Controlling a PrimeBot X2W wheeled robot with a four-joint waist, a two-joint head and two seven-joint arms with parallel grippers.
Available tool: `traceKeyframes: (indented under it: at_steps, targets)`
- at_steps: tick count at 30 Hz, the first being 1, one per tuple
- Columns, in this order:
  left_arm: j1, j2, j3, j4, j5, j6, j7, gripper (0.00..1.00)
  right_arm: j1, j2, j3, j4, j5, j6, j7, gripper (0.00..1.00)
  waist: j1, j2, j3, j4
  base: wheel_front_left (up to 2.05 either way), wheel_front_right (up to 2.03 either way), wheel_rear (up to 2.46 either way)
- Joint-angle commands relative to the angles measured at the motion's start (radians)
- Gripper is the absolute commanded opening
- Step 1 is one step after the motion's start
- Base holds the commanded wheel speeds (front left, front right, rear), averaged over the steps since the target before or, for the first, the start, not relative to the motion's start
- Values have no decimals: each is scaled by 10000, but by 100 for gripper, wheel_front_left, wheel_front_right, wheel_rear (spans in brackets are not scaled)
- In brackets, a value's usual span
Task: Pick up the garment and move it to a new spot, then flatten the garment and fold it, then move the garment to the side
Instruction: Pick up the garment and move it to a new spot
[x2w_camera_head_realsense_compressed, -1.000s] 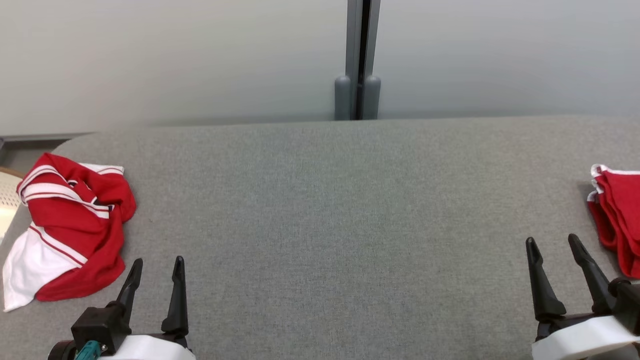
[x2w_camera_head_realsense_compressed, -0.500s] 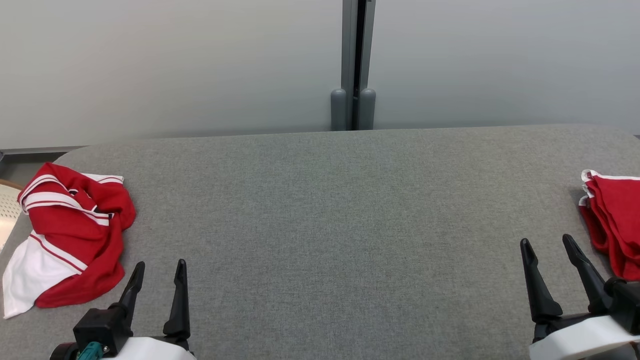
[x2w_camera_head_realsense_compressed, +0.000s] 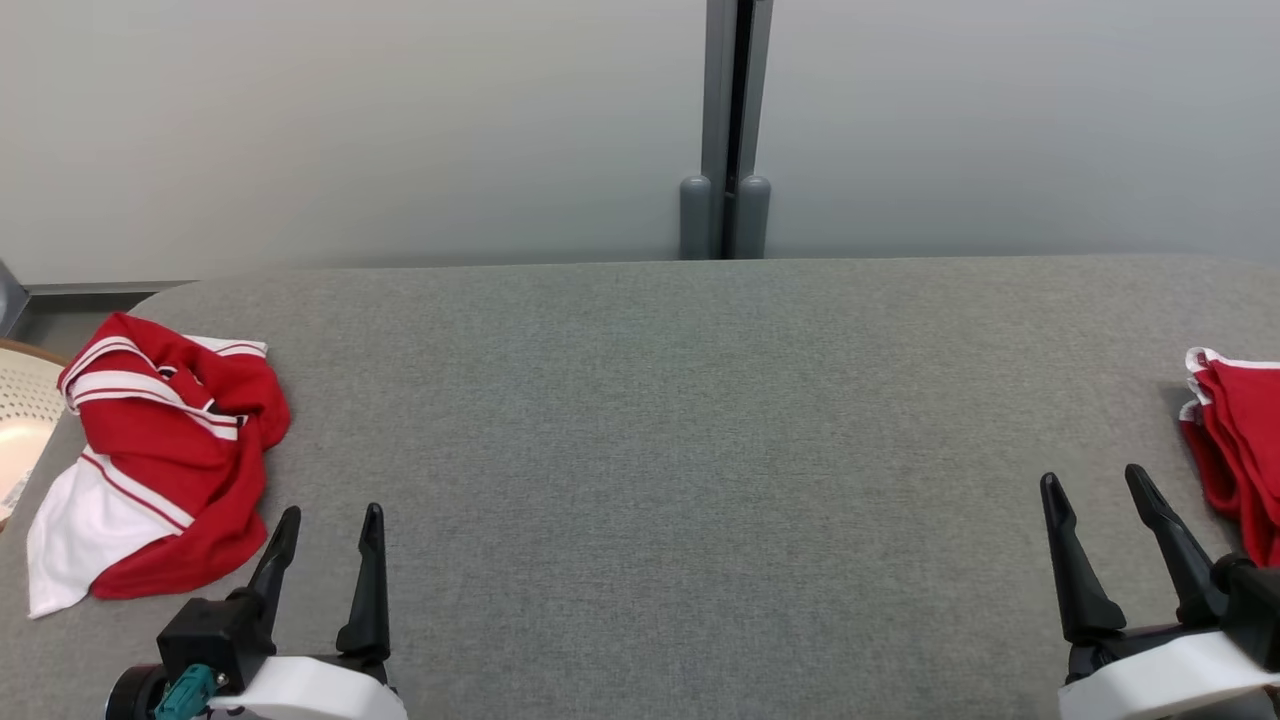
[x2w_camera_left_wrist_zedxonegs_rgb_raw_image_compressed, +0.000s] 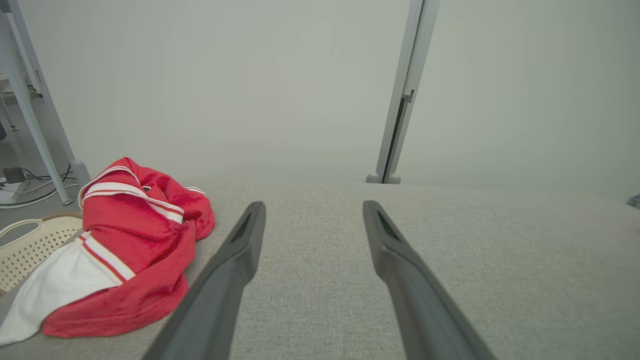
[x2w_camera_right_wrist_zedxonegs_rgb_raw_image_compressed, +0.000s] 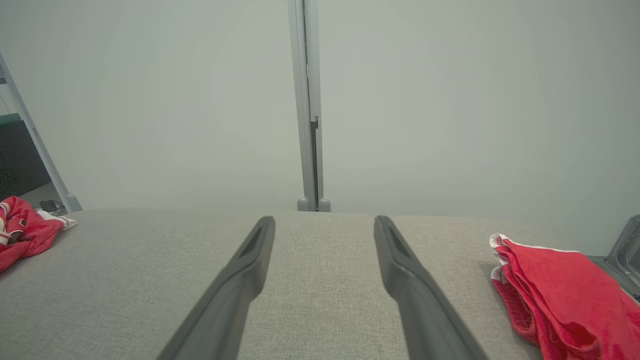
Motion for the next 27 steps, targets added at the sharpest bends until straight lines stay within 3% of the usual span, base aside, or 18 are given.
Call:
traceKeyframes:
  at_steps: [1,15,27]
  targets:
    - [-260,52,-8,26,15,-36,-23,100,88,-22,-23,-131,50,-7,-81,100,0,-1,36,231,0,0,0]
    - [-1064,134,148,411,-66,-233,-449,100,20,-88,237,-815,-72,-6,137,100,0,-1,111,2939,0,0,0]
    - [-835,336,164,355,-39,-238,-573,100,-15,-58,446,-812,3,-6,232,100,0,-1,46,3870,0,0,0]
